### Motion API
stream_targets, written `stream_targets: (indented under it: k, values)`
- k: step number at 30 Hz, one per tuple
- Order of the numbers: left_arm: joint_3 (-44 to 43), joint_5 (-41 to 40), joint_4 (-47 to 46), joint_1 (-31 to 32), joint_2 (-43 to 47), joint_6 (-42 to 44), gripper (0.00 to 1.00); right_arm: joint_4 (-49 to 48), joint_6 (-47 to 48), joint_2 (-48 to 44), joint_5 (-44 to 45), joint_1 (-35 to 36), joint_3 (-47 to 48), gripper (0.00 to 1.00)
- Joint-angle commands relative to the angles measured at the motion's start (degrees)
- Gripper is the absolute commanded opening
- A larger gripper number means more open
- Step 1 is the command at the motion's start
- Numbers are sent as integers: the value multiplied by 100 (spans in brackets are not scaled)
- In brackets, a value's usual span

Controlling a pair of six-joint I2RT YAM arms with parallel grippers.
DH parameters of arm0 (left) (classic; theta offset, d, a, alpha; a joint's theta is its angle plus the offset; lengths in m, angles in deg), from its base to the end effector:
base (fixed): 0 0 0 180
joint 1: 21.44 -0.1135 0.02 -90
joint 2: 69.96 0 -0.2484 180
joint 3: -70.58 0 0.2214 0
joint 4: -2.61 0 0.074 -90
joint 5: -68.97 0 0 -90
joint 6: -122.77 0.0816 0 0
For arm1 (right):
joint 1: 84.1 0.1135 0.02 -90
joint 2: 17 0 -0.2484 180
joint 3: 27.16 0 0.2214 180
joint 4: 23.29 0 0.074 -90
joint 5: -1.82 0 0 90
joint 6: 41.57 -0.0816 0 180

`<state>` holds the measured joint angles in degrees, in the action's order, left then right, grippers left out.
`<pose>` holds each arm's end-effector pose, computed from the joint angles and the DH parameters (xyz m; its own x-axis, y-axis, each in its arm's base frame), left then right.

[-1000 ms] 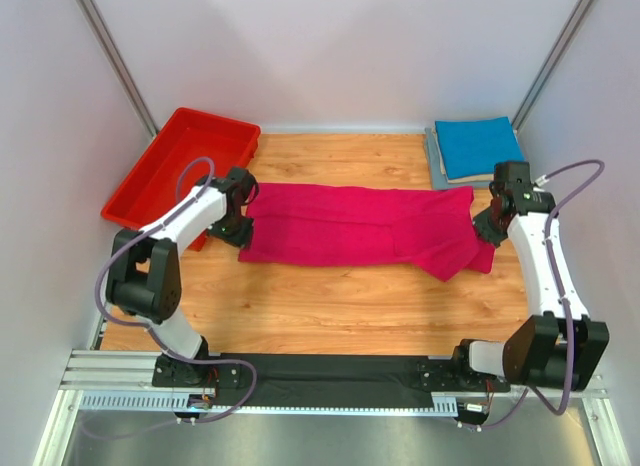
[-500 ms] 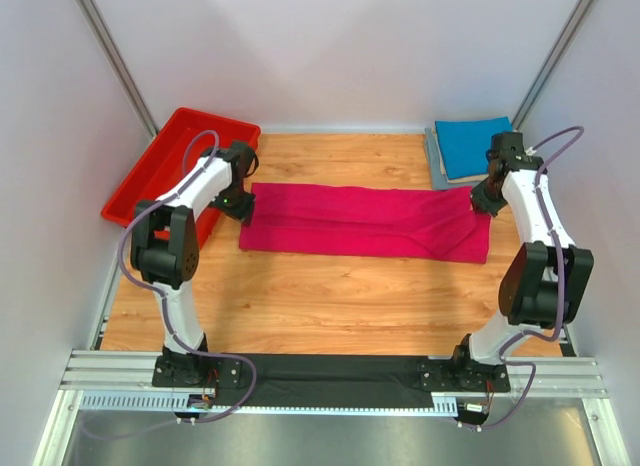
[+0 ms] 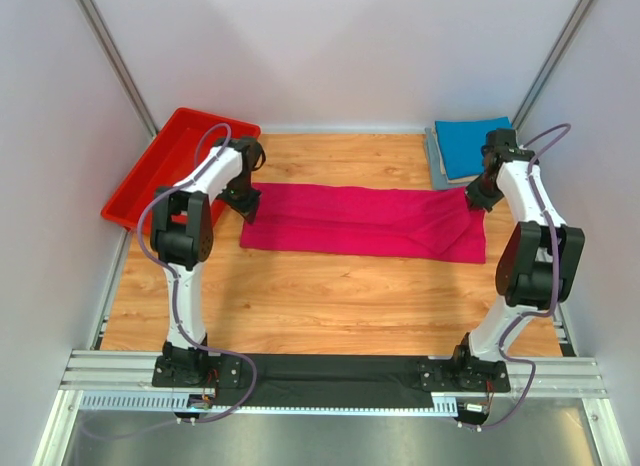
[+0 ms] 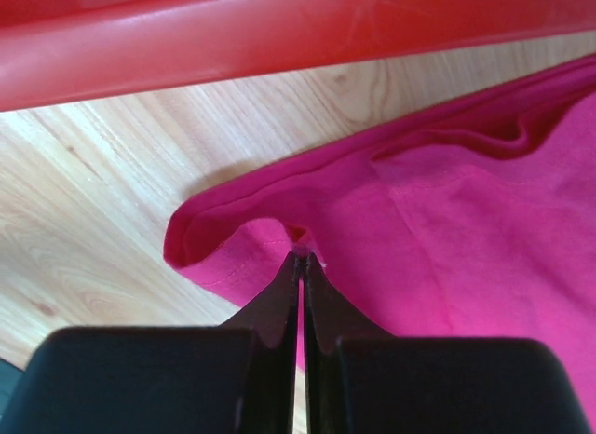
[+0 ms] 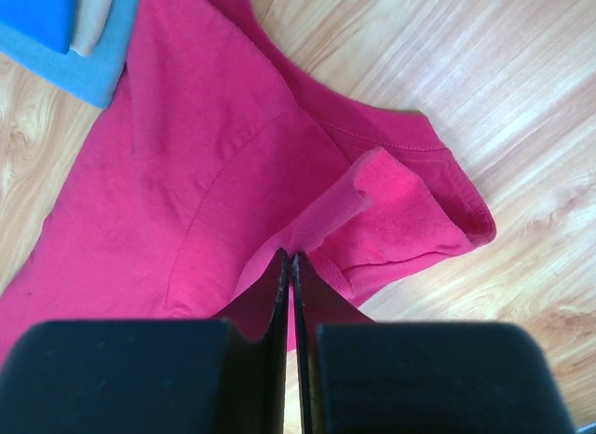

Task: Fold and stack the t-shirts
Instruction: Fold the tshirt

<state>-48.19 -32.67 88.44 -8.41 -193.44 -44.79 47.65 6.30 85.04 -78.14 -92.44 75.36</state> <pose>0.3703 -0.0688 0.1486 -0.4273 -0.8828 -0.1950 -0.9034 0.4256 0.0527 0.3391 -0.0641 0.2128 -0.5570 0.7493 -0.3583 0.7742 0.6246 0.1025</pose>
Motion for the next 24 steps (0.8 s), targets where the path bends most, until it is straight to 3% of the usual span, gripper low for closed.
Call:
stream_targets:
  k: [1, 9, 21, 24]
  values:
    - [-277, -260, 328, -64, -27, 109, 0, -222, 108, 97, -11, -27, 284, 0]
    - [-963, -400, 477, -109, -378, 250, 0, -319, 144, 360, -327, -27, 548, 0]
    - [-1315, -445, 653, -126, -686, 312, 0, -389, 161, 668, -581, -27, 785, 0]
    - [-1402, -471, 645, -126, -730, 373, 11, -626, 249, 764, -1134, -19, 812, 0]
